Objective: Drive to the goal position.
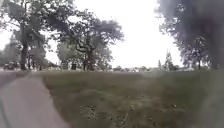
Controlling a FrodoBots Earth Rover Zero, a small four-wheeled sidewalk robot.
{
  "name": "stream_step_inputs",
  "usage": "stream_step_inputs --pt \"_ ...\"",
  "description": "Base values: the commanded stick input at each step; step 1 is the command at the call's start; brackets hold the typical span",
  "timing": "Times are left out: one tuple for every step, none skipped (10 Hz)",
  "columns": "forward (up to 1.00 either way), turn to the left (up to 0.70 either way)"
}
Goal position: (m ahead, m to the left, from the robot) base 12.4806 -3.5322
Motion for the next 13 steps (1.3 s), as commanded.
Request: stream_step_inputs --pt "1.0 -0.4" --pt "1.0 -0.31" --pt "1.0 -0.04" --pt "1.0 0.0" --pt "1.0 0.0" --pt "1.0 0.0" --pt "1.0 0.0" --pt "1.0 0.0" --pt "1.0 0.0" --pt "1.0 0.0" --pt "1.0 0.0" --pt "1.0 0.0" --pt "1.0 0.0"
